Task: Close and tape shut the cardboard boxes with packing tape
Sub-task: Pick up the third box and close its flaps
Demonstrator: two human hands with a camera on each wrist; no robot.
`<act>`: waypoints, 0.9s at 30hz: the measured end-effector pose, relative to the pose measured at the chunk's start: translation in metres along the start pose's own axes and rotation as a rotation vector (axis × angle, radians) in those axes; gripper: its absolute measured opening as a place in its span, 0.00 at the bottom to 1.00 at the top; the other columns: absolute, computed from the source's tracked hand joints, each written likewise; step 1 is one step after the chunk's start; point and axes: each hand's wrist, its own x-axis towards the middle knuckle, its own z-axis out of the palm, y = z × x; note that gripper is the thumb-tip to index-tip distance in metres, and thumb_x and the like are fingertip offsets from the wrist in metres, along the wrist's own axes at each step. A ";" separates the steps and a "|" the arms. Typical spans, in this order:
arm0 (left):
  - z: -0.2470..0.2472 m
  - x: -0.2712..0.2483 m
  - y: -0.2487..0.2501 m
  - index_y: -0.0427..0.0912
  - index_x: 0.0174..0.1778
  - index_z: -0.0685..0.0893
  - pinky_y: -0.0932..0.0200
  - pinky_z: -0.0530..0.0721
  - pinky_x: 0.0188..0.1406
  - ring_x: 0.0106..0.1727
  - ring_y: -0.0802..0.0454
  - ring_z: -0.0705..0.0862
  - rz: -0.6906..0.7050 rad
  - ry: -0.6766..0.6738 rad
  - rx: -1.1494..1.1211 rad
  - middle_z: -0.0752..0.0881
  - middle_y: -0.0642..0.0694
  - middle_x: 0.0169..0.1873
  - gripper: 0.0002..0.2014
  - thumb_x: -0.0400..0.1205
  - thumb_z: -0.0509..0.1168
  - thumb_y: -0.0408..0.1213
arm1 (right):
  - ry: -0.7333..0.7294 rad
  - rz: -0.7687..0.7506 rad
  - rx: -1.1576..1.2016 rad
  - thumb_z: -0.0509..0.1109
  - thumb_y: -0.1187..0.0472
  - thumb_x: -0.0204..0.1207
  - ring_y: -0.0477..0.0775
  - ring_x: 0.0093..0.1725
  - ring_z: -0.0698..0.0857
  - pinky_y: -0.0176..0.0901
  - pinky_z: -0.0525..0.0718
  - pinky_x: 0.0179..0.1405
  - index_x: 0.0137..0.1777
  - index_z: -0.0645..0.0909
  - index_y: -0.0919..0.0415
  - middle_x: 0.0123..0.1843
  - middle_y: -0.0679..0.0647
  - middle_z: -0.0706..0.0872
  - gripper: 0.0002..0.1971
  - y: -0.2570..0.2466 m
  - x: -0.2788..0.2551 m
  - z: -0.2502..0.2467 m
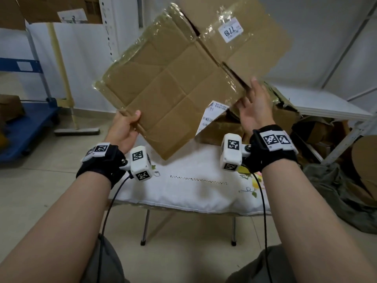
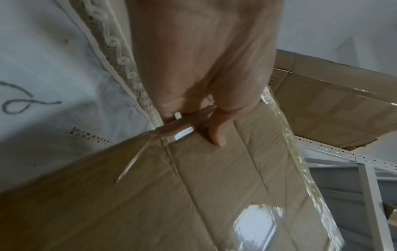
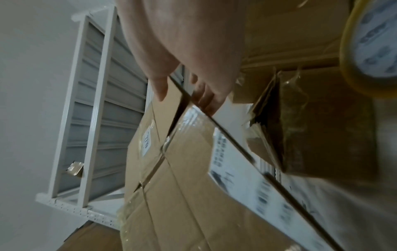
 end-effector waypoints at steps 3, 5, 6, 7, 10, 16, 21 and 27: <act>-0.005 0.000 0.002 0.37 0.79 0.71 0.41 0.78 0.74 0.71 0.45 0.83 0.020 -0.012 0.054 0.84 0.40 0.70 0.26 0.83 0.63 0.22 | 0.107 -0.066 0.026 0.76 0.61 0.80 0.57 0.62 0.86 0.60 0.86 0.67 0.84 0.61 0.54 0.72 0.58 0.82 0.37 -0.010 0.001 -0.011; -0.005 -0.001 0.003 0.37 0.78 0.73 0.45 0.79 0.73 0.70 0.47 0.83 0.034 -0.008 0.062 0.85 0.42 0.69 0.25 0.84 0.63 0.22 | 0.138 -0.109 0.027 0.77 0.61 0.79 0.59 0.70 0.83 0.65 0.82 0.72 0.86 0.55 0.47 0.75 0.56 0.80 0.43 -0.018 0.000 -0.018; -0.006 0.000 0.004 0.37 0.77 0.74 0.47 0.81 0.72 0.70 0.48 0.84 0.041 0.007 0.054 0.85 0.42 0.68 0.24 0.84 0.63 0.22 | 0.147 -0.129 0.046 0.77 0.61 0.79 0.60 0.70 0.83 0.66 0.83 0.70 0.86 0.53 0.45 0.74 0.56 0.79 0.44 -0.022 -0.001 -0.022; -0.006 -0.001 0.005 0.36 0.77 0.74 0.49 0.82 0.70 0.69 0.48 0.84 0.048 0.024 0.038 0.85 0.41 0.68 0.23 0.84 0.62 0.22 | 0.157 -0.141 0.065 0.77 0.62 0.79 0.60 0.69 0.84 0.67 0.85 0.67 0.85 0.52 0.42 0.74 0.56 0.80 0.44 -0.026 -0.002 -0.027; -0.007 -0.002 0.010 0.36 0.73 0.77 0.55 0.87 0.59 0.61 0.51 0.88 0.087 0.068 -0.023 0.88 0.42 0.62 0.19 0.85 0.63 0.24 | 0.156 -0.159 0.058 0.79 0.60 0.78 0.58 0.69 0.84 0.63 0.87 0.64 0.85 0.51 0.38 0.73 0.54 0.80 0.47 -0.034 -0.007 -0.039; -0.003 -0.013 0.014 0.37 0.72 0.78 0.61 0.89 0.43 0.51 0.57 0.91 0.181 0.154 -0.026 0.92 0.49 0.50 0.21 0.84 0.70 0.37 | 0.145 -0.220 -0.249 0.84 0.53 0.72 0.51 0.65 0.86 0.52 0.88 0.62 0.77 0.67 0.47 0.71 0.51 0.82 0.37 -0.031 -0.010 -0.055; 0.000 -0.020 0.017 0.39 0.69 0.80 0.60 0.90 0.43 0.52 0.57 0.91 0.214 0.170 0.003 0.91 0.48 0.54 0.23 0.79 0.75 0.42 | 0.115 -0.201 -0.501 0.88 0.44 0.62 0.52 0.65 0.86 0.57 0.87 0.66 0.72 0.69 0.50 0.68 0.53 0.82 0.42 -0.035 -0.011 -0.066; 0.000 -0.021 0.020 0.47 0.70 0.79 0.53 0.88 0.56 0.58 0.56 0.89 0.246 0.181 0.086 0.90 0.50 0.60 0.32 0.72 0.80 0.52 | 0.010 -0.200 -0.759 0.86 0.36 0.58 0.50 0.65 0.83 0.57 0.85 0.67 0.71 0.72 0.49 0.66 0.49 0.83 0.43 -0.032 -0.017 -0.073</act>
